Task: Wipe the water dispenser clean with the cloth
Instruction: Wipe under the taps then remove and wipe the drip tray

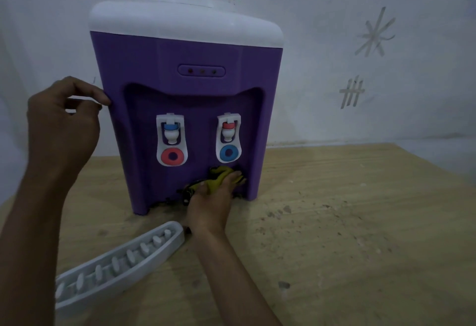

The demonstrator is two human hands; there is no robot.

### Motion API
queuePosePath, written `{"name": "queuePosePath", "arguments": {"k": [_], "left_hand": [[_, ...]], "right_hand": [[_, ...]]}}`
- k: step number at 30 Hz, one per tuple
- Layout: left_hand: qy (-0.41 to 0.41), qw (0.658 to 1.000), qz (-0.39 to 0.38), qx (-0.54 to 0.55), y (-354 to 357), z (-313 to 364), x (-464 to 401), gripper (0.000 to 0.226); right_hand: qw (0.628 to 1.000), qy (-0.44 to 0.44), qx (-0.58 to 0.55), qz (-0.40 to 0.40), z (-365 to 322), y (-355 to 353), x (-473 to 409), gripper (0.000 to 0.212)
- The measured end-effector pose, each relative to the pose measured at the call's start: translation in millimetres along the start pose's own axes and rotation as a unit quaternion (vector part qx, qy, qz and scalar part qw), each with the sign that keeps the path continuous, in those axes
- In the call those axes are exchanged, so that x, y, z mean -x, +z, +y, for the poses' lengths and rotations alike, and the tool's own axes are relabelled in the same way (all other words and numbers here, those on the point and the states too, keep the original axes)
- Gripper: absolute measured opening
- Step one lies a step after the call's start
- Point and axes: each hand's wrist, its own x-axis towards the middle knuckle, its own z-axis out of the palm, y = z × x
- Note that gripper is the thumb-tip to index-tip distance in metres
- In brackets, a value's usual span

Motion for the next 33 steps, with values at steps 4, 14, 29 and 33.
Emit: {"name": "queuePosePath", "arguments": {"k": [4, 14, 29, 33], "left_hand": [[-0.001, 1.000, -0.013, 0.012, -1.2, 2.7, 1.2, 0.025], [0.014, 1.000, -0.014, 0.003, -2.7, 11.4, 4.5, 0.025], [0.022, 0.999, -0.010, -0.024, -2.9, 17.8, 9.5, 0.031], [0.016, 1.000, -0.012, -0.019, -3.4, 18.1, 8.8, 0.028]], "right_hand": [[0.996, 0.072, -0.032, -0.046, 1.1, -8.1, 0.3, 0.084], [0.995, 0.023, 0.015, -0.100, 0.1, -1.8, 11.9, 0.095], [0.988, -0.032, 0.029, -0.148, -27.5, 28.9, 36.4, 0.095], [0.984, -0.049, 0.016, -0.169, -21.4, 35.3, 48.1, 0.097]]}}
